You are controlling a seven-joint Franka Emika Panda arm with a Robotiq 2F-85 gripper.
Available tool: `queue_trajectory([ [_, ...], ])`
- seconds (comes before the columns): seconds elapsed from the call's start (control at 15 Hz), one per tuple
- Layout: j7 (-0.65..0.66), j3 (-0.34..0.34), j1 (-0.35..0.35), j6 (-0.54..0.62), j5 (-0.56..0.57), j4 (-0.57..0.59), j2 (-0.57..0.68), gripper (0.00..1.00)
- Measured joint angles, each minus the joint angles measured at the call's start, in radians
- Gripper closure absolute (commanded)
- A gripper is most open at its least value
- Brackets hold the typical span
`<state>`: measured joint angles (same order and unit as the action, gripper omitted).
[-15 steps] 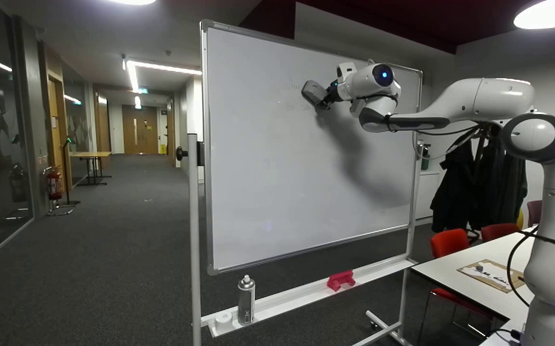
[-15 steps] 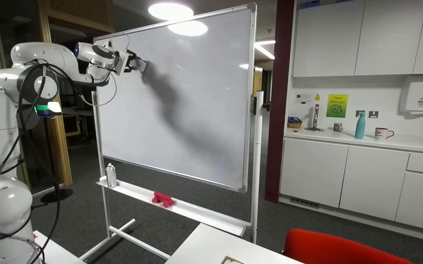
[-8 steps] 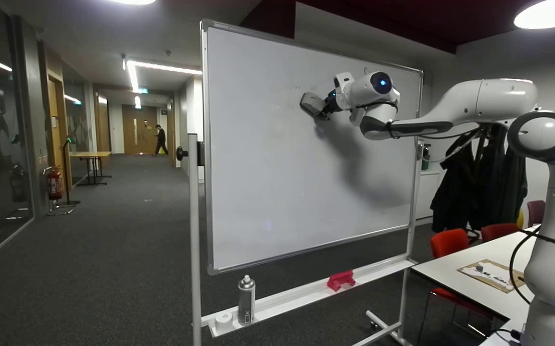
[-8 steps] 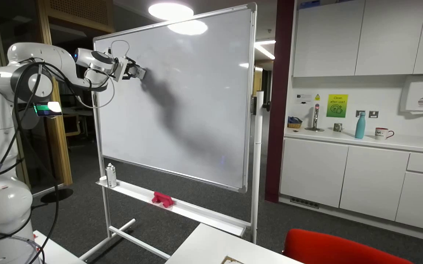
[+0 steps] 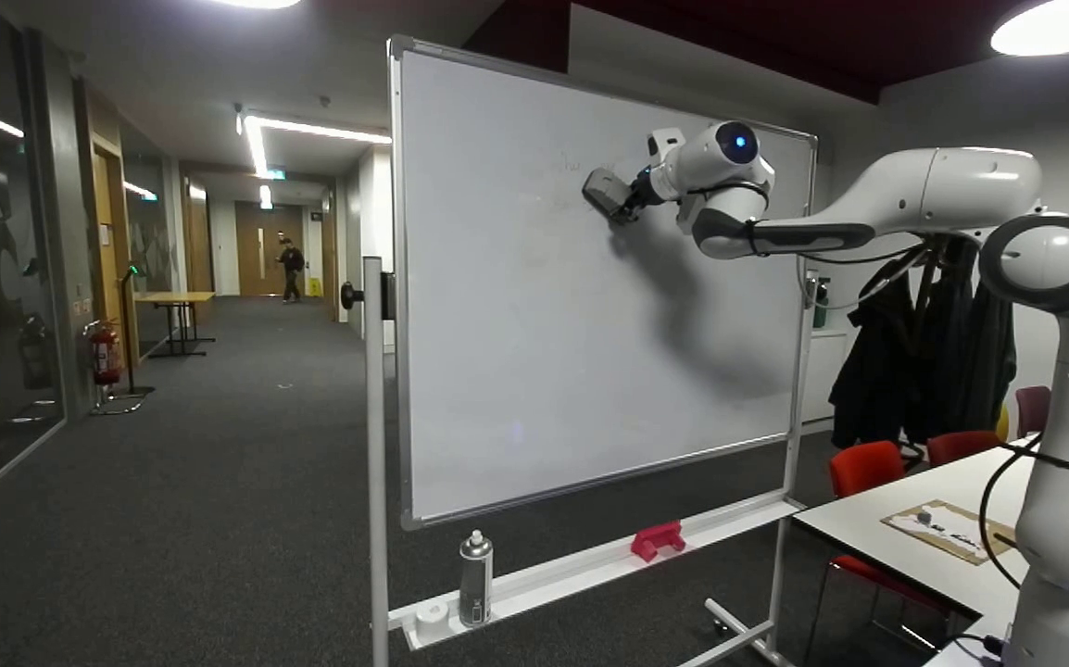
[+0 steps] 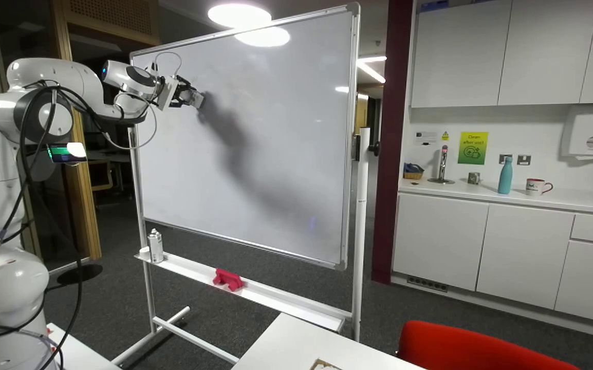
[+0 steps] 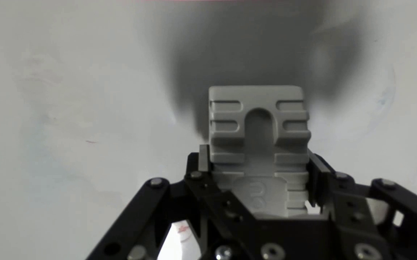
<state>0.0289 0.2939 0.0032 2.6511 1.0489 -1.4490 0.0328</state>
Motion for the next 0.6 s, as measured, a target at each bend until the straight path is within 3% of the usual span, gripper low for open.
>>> queue_trajectory([
  [0.33, -0.039, -0.075, 0.052, -0.059, -0.081, 0.091, 0.007, 0.65],
  [0.6, -0.042, -0.082, 0.047, -0.099, -0.106, 0.148, 0.014, 0.65],
])
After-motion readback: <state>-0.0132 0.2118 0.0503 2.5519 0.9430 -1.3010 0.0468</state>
